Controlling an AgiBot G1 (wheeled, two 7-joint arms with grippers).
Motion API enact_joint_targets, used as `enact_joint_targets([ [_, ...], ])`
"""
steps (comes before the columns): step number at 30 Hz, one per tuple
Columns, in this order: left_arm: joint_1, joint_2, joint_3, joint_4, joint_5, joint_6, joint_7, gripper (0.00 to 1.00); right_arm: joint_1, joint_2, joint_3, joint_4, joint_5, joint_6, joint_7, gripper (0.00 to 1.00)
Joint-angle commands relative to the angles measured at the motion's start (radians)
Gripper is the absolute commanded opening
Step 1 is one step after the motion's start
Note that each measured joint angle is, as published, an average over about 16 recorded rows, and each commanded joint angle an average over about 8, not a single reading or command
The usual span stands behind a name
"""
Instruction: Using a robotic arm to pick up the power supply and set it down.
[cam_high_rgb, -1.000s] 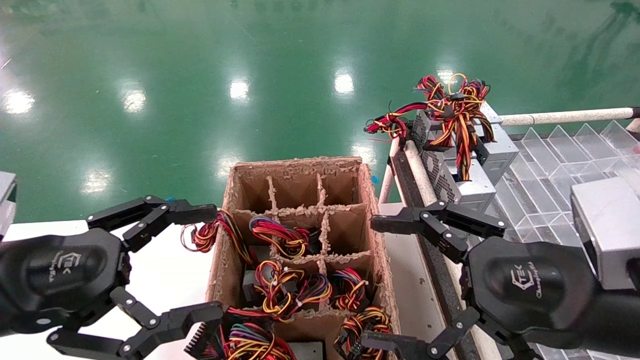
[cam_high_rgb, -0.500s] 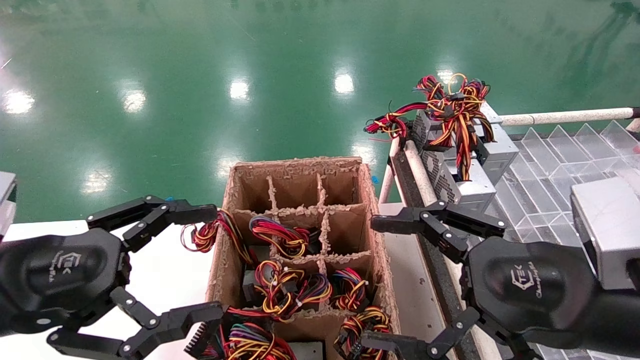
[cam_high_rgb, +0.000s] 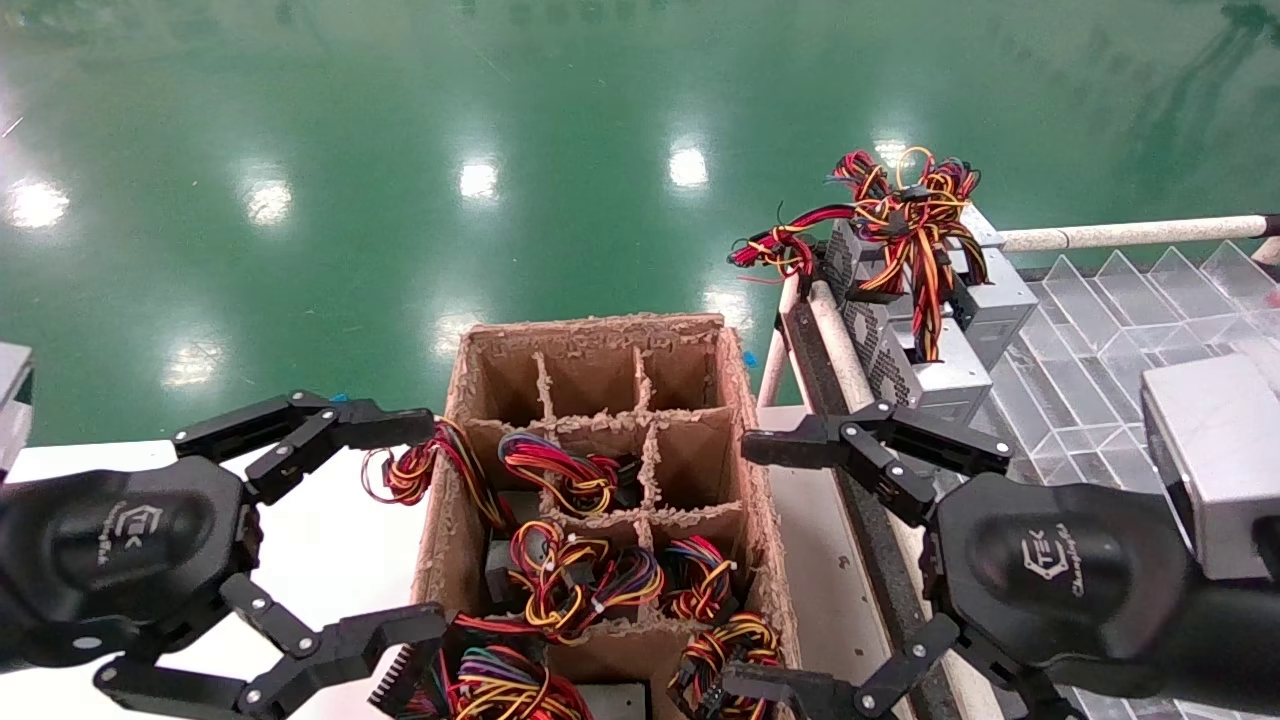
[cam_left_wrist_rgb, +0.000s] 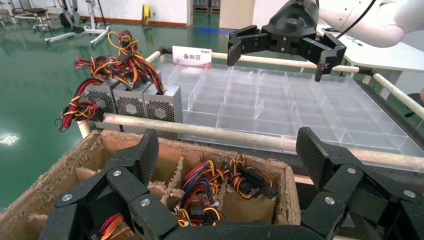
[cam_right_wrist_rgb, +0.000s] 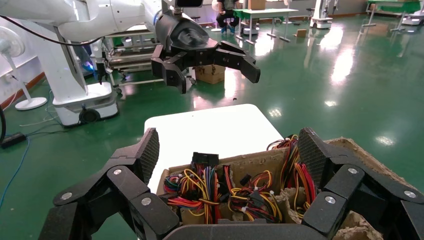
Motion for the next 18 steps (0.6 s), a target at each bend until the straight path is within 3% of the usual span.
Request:
enact_joint_targets([
  [1, 0.000, 0.000, 0.000, 0.000, 0.000, 0.000, 0.000, 1.00, 0.000, 0.000, 0.000, 0.000, 0.000, 0.000, 0.000, 1.00],
  [18, 0.000, 0.000, 0.000, 0.000, 0.000, 0.000, 0.000, 1.00, 0.000, 0.000, 0.000, 0.000, 0.000, 0.000, 0.000, 1.00],
])
